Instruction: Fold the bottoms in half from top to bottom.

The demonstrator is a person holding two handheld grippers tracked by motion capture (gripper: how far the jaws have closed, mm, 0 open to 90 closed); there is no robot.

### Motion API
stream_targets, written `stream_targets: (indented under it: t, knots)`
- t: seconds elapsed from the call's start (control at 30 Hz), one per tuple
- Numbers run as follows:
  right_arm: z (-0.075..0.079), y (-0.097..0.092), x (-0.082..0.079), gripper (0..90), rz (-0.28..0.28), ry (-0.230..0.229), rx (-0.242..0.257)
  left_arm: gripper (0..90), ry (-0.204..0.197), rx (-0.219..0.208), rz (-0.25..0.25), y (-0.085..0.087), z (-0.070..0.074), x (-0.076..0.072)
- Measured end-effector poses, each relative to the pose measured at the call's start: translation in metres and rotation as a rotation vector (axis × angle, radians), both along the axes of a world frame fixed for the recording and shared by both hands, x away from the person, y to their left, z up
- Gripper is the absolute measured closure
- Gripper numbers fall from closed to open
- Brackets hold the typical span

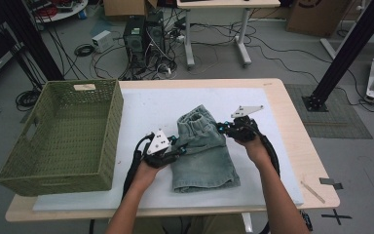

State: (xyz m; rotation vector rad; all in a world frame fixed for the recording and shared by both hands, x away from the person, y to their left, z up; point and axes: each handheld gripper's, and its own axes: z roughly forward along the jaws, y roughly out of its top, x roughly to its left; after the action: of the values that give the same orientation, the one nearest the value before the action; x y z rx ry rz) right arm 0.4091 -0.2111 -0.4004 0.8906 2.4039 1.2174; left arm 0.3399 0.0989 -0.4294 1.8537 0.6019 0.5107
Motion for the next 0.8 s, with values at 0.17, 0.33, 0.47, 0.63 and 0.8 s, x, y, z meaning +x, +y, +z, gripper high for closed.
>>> stream_targets:
  t: [0.17,0.33,0.47,0.63,0.8]
  knots:
    - [0.001,-0.005,-0.006,89.2,-0.012,-0.01,0.017,35.4,0.063,-0.073,0.056,0.01,-0.002,0.0]
    - [0.002,-0.004,-0.007,89.3,-0.023,-0.009,0.021,37.4,0.07,-0.078,0.047,0.019,-0.005,-0.003]
    - [0.005,-0.006,-0.012,89.2,-0.016,-0.022,0.02,38.7,0.071,-0.097,0.051,0.027,-0.003,-0.005]
    - [0.009,-0.009,-0.019,89.2,-0.017,-0.035,0.014,38.6,0.085,-0.095,0.127,0.04,0.0,-0.005]
    - [0.007,-0.014,-0.028,89.1,-0.011,-0.059,0.024,38.7,0.097,-0.105,0.18,0.047,0.0,-0.005]
